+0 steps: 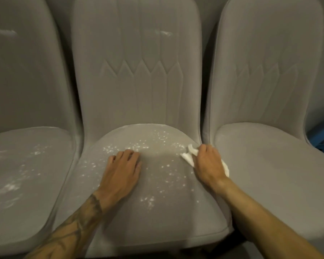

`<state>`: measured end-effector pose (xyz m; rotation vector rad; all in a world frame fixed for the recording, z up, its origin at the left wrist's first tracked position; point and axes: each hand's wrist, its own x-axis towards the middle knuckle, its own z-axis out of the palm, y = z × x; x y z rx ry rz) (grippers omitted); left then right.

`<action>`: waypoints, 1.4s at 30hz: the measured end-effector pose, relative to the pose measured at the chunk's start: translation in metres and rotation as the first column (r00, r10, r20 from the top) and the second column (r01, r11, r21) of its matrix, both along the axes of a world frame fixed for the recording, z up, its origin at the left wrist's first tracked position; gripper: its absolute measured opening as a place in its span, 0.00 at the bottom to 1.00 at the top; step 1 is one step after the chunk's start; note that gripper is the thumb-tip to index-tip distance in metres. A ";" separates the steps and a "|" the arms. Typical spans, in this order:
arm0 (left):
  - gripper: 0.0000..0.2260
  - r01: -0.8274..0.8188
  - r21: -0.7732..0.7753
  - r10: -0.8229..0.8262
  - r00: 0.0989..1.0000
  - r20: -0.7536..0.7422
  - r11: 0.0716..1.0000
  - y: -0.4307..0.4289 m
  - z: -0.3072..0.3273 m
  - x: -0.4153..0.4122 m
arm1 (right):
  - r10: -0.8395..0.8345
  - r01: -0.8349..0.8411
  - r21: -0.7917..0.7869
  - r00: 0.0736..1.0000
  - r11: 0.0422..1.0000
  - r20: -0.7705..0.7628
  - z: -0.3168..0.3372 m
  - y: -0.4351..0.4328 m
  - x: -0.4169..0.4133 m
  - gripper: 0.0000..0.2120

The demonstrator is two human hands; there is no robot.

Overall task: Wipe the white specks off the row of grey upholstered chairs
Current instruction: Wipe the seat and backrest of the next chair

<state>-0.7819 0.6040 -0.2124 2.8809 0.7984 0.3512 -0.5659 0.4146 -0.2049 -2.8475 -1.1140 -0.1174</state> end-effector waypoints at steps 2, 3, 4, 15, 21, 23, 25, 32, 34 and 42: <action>0.17 -0.019 0.001 0.019 1.000 -0.006 1.000 0.020 0.002 -0.018 | -0.077 0.077 -0.026 0.997 0.997 -0.009 0.005 0.026 -0.010 0.12; 0.19 -0.025 0.002 0.025 1.000 0.002 1.000 0.030 0.002 -0.026 | -0.059 0.059 -0.014 0.998 0.998 -0.012 0.007 0.036 -0.014 0.13; 0.20 -0.025 -0.003 0.025 1.000 0.003 1.000 0.039 0.002 -0.033 | -0.026 0.027 0.007 0.999 1.000 -0.044 0.009 0.040 -0.017 0.16; 0.19 -0.007 0.032 0.006 1.000 0.028 0.999 0.116 -0.004 -0.070 | 0.017 -0.017 0.035 1.000 0.999 0.000 0.001 0.023 -0.001 0.16; 0.20 0.001 -0.025 0.002 0.991 0.137 1.000 0.117 -0.011 -0.068 | -0.070 0.066 0.068 0.995 0.996 0.071 -0.008 0.095 -0.015 0.18; 0.19 -0.017 -0.048 0.024 0.988 0.151 0.999 0.115 -0.015 -0.067 | 0.055 -0.063 0.104 0.996 0.993 0.071 -0.014 0.098 -0.026 0.16; 0.19 -0.027 -0.043 0.033 0.987 0.155 0.999 0.114 -0.018 -0.067 | 0.150 -0.155 0.108 0.987 0.982 0.057 -0.014 0.088 -0.018 0.15; 0.18 -0.053 0.001 0.052 0.984 0.173 0.999 0.115 -0.025 -0.065 | -0.037 0.028 0.091 0.995 0.995 0.096 -0.007 0.104 0.009 0.13; 0.18 -0.059 0.012 0.056 0.983 0.173 0.998 0.115 -0.026 -0.064 | 0.085 -0.094 0.124 0.993 0.988 0.075 -0.013 0.113 -0.009 0.14; 0.20 -0.062 0.026 0.056 0.981 0.187 0.998 0.114 -0.026 -0.062 | 0.111 -0.116 0.067 0.991 0.991 0.073 -0.009 0.098 0.035 0.14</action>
